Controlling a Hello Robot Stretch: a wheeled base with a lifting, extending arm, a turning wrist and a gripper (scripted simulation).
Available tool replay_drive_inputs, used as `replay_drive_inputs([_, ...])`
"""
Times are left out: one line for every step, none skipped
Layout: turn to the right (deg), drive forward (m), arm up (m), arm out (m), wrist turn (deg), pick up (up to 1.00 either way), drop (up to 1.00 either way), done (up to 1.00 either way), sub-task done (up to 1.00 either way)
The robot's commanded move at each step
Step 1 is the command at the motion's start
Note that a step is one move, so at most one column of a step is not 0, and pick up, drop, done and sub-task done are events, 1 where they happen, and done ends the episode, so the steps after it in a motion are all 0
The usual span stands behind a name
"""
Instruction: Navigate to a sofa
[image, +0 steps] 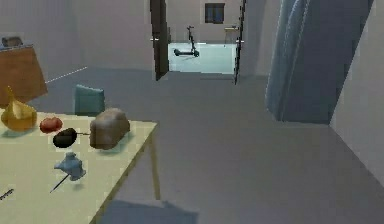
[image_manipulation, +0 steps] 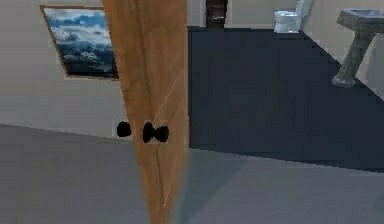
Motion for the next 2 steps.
replay_drive_inputs([15.0,0.00,0.00,0.00,0.0,0.00,0.00,0.00,0.00])
replay_drive_inputs([0.0,1.00,0.00,0.00,0.0,0.00,0.00,0.00,0.00])
